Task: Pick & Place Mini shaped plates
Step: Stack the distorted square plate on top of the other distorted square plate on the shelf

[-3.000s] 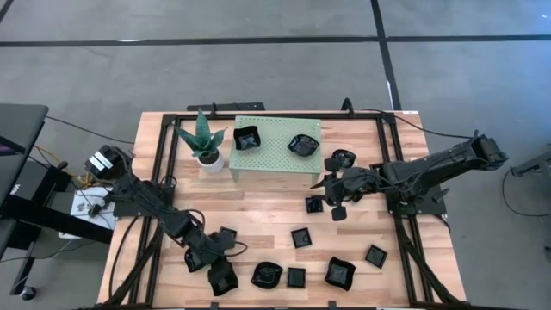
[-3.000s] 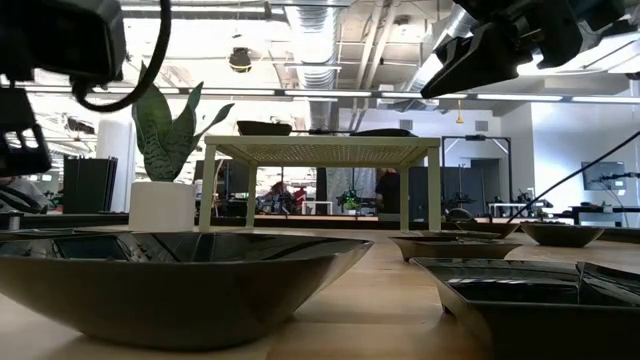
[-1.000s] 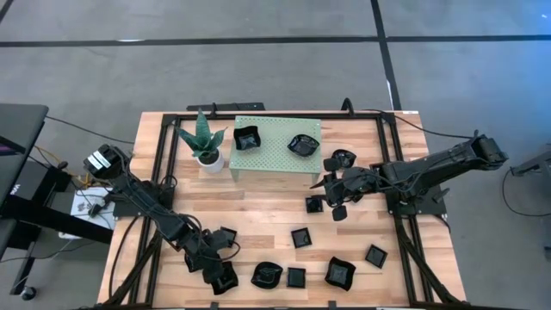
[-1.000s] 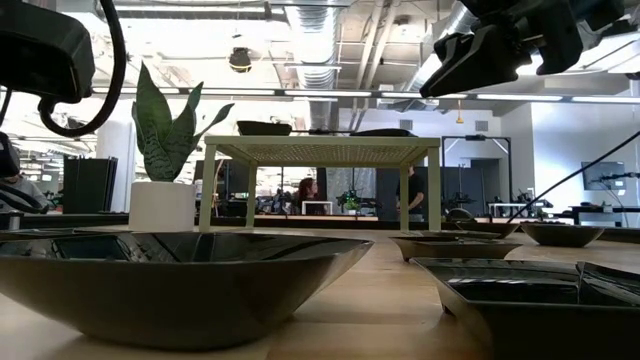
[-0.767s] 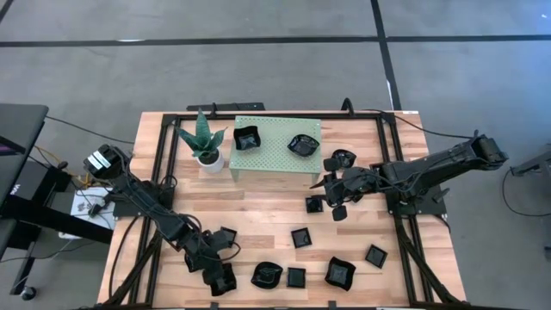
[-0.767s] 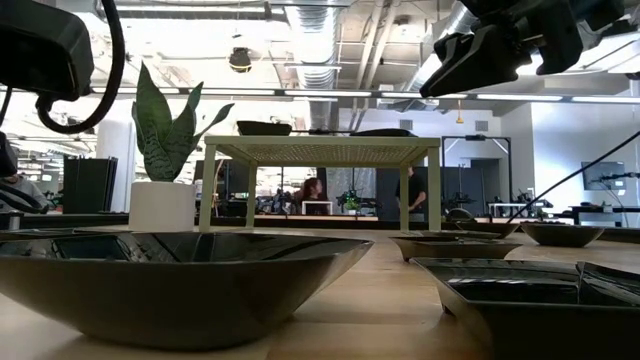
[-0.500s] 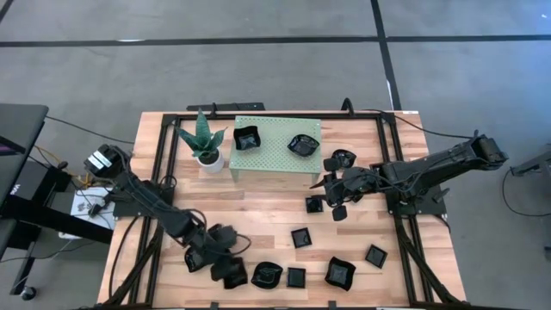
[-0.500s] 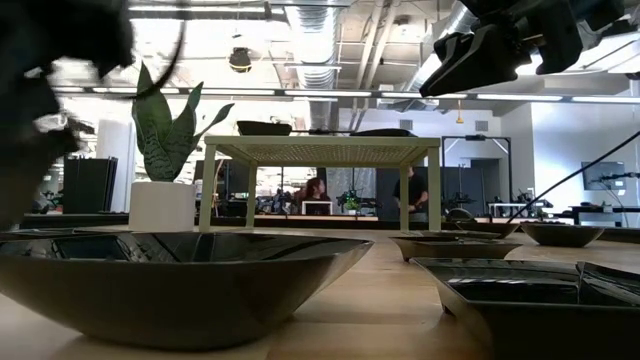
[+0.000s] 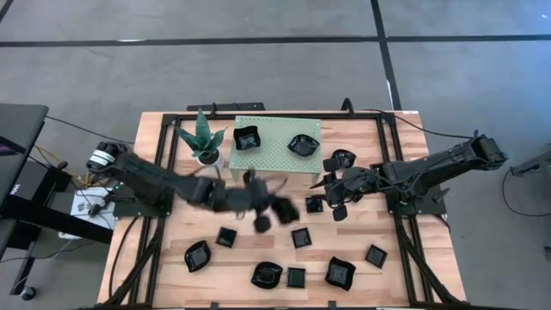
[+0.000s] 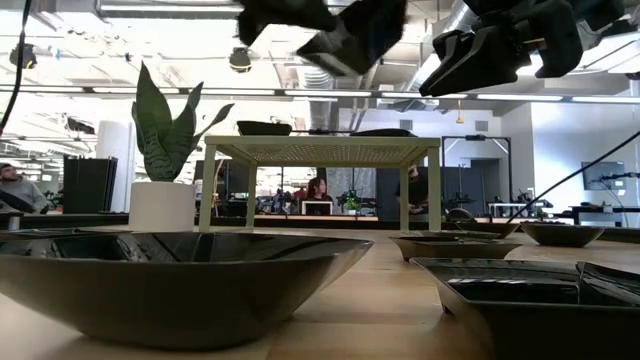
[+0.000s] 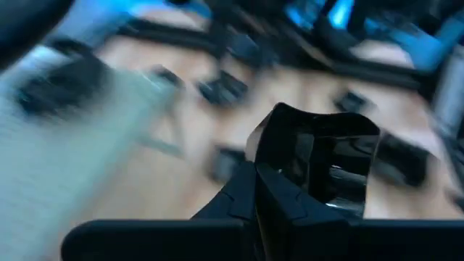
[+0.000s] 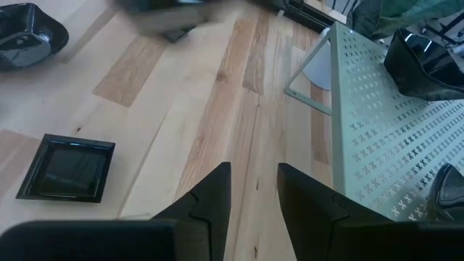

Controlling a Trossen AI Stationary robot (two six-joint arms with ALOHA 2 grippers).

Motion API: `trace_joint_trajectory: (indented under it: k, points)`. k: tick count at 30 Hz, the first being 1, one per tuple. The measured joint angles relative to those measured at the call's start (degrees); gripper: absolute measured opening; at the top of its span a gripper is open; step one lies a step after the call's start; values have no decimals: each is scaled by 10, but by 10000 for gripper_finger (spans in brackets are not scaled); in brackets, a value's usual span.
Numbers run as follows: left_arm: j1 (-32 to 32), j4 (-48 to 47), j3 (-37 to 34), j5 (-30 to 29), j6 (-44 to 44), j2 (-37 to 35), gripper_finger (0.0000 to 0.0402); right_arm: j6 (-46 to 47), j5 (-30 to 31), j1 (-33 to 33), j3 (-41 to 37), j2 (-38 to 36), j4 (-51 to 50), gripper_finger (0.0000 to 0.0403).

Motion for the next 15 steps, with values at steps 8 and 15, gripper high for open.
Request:
trace_joint_trajectory:
  k: [8,15]
  points:
    - [149,-65,31,-9,28,-60,5,0,0,0,0,0,-4,108]
    - [264,-140,21,-53,-28,-117,5,0,0,0,0,0,-4,108]
